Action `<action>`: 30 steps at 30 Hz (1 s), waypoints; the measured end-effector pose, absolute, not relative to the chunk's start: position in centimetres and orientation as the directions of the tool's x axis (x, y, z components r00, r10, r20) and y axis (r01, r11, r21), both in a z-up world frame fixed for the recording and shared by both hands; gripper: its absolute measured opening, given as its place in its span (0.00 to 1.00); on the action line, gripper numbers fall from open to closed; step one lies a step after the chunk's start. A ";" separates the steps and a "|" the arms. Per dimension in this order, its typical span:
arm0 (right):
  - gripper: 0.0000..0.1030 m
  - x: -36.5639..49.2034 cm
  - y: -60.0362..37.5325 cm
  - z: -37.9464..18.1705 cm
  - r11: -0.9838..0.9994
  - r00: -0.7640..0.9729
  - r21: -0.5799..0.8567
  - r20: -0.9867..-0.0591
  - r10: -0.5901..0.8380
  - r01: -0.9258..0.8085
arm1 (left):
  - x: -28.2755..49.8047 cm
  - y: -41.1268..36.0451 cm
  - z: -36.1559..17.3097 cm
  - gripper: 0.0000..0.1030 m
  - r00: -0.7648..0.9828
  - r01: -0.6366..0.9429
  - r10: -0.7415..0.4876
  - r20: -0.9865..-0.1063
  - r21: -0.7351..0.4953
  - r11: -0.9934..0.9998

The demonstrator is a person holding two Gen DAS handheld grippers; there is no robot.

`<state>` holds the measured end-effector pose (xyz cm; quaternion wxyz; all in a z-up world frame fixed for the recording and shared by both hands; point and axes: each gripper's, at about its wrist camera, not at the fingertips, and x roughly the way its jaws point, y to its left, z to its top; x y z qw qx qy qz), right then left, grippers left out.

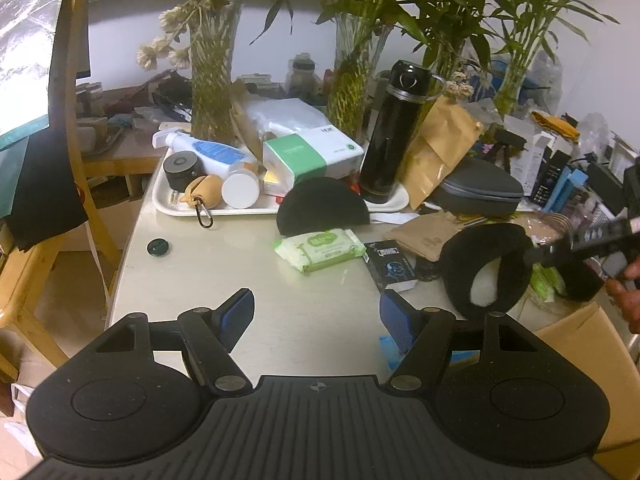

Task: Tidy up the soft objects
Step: 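Carry the black fabric item with the right tool while the left tool approaches the green wipes pack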

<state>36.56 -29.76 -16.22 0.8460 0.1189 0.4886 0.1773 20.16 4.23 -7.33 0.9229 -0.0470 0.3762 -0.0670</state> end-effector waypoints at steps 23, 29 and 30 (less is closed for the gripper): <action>0.24 39.0 -30.1 -16.3 0.864 0.513 0.470 -0.794 0.325 0.180 | 20.2 5.8 -7.3 0.67 0.706 0.041 -0.134 -0.696 -0.149 0.988; 0.22 35.7 -30.5 -12.6 0.874 0.637 0.480 -0.699 0.325 0.081 | 20.7 5.6 -6.8 0.67 0.717 0.053 -0.144 -0.682 -0.153 0.987; 0.22 35.2 -30.4 -12.0 0.883 0.656 0.465 -0.687 0.313 0.065 | 20.8 5.6 -6.7 0.67 0.719 0.057 -0.142 -0.680 -0.146 0.988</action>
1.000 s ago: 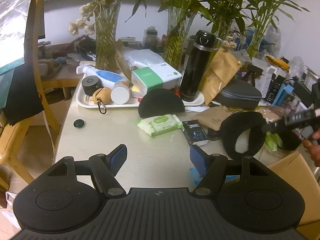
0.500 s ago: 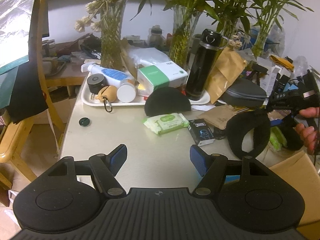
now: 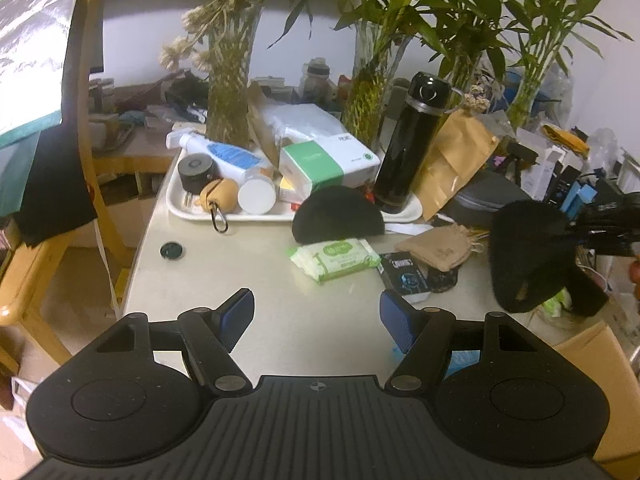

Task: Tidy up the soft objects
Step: 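Carry the black fabric item with the right tool while the left tool approaches the green wipes pack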

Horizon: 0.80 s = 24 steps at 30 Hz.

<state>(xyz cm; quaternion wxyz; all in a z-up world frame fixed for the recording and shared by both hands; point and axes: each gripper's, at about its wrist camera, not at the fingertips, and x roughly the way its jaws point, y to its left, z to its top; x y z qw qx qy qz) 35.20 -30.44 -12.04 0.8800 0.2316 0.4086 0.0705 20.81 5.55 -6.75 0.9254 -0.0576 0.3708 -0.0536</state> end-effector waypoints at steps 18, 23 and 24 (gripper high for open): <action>0.22 32.5 -28.2 -8.6 0.970 0.779 0.220 -0.590 0.214 -0.100 | 28.0 5.9 -10.1 0.67 0.671 0.258 -0.235 -0.703 -0.075 0.963; 0.22 32.5 -28.1 -8.7 0.969 0.776 0.223 -0.590 0.222 -0.107 | 30.5 6.0 -12.2 0.67 0.649 0.305 -0.258 -0.716 -0.066 0.950; 0.22 32.5 -28.1 -8.7 0.968 0.775 0.224 -0.591 0.224 -0.109 | 30.9 6.0 -12.5 0.67 0.646 0.317 -0.264 -0.716 -0.063 0.946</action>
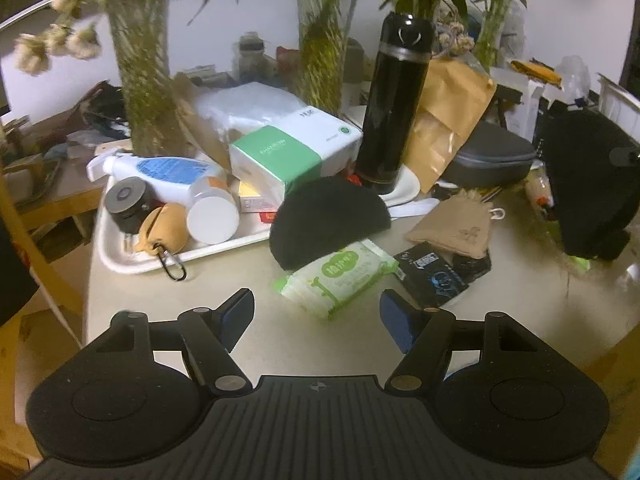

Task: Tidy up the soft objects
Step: 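Carry the black fabric item with the right tool while the left tool approaches the green wipes pack, then lower the left tool onto the green-and-white wipes pack and close it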

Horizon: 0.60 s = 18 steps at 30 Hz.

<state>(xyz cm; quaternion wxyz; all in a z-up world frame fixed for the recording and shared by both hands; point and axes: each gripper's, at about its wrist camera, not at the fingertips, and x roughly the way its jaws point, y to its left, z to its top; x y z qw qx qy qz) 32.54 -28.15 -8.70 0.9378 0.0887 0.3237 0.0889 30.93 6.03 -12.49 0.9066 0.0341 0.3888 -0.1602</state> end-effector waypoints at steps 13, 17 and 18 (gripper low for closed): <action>0.22 33.1 -28.1 -9.1 0.963 0.759 0.232 -0.602 0.250 -0.134 | 35.4 3.4 -17.4 0.73 0.597 0.456 -0.281 -0.752 0.029 0.890; 0.22 33.3 -27.8 -9.1 0.961 0.753 0.233 -0.604 0.263 -0.148 | 36.4 3.0 -18.9 0.73 0.593 0.485 -0.277 -0.756 0.061 0.872; 0.22 33.4 -27.8 -9.1 0.960 0.751 0.234 -0.605 0.265 -0.151 | 36.6 2.9 -19.3 0.73 0.592 0.485 -0.269 -0.760 0.069 0.872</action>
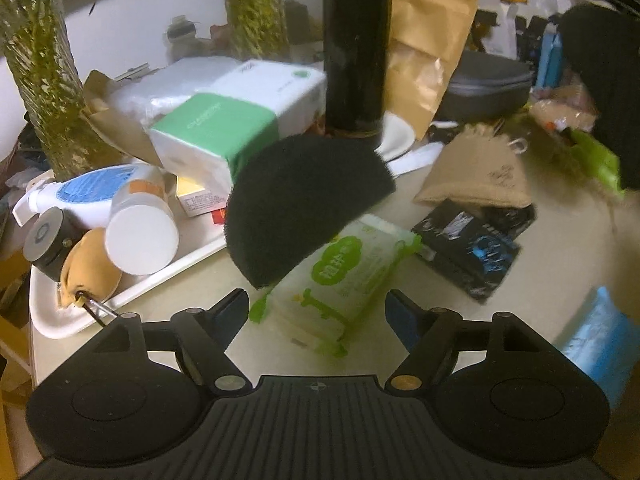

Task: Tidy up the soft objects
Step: 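Lower the left tool onto the green-and-white wipes pack and close it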

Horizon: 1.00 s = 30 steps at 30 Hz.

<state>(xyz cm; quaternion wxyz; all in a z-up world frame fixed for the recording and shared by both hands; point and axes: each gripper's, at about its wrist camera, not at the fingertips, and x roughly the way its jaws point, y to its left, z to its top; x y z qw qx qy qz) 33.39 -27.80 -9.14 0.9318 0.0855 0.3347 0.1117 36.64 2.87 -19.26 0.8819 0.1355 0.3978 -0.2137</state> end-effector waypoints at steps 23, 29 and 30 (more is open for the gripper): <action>0.23 33.6 -27.5 -9.2 0.955 0.740 0.239 -0.609 0.287 -0.174 | 35.8 2.3 -20.4 0.73 0.557 0.608 -0.288 -0.779 0.146 0.780; 0.23 33.8 -27.4 -9.3 0.954 0.733 0.239 -0.615 0.291 -0.178 | 37.1 1.9 -20.6 0.73 0.567 0.587 -0.296 -0.769 0.125 0.800; 0.23 33.8 -27.4 -9.3 0.955 0.733 0.239 -0.615 0.291 -0.177 | 37.2 1.8 -20.7 0.74 0.569 0.583 -0.297 -0.767 0.122 0.803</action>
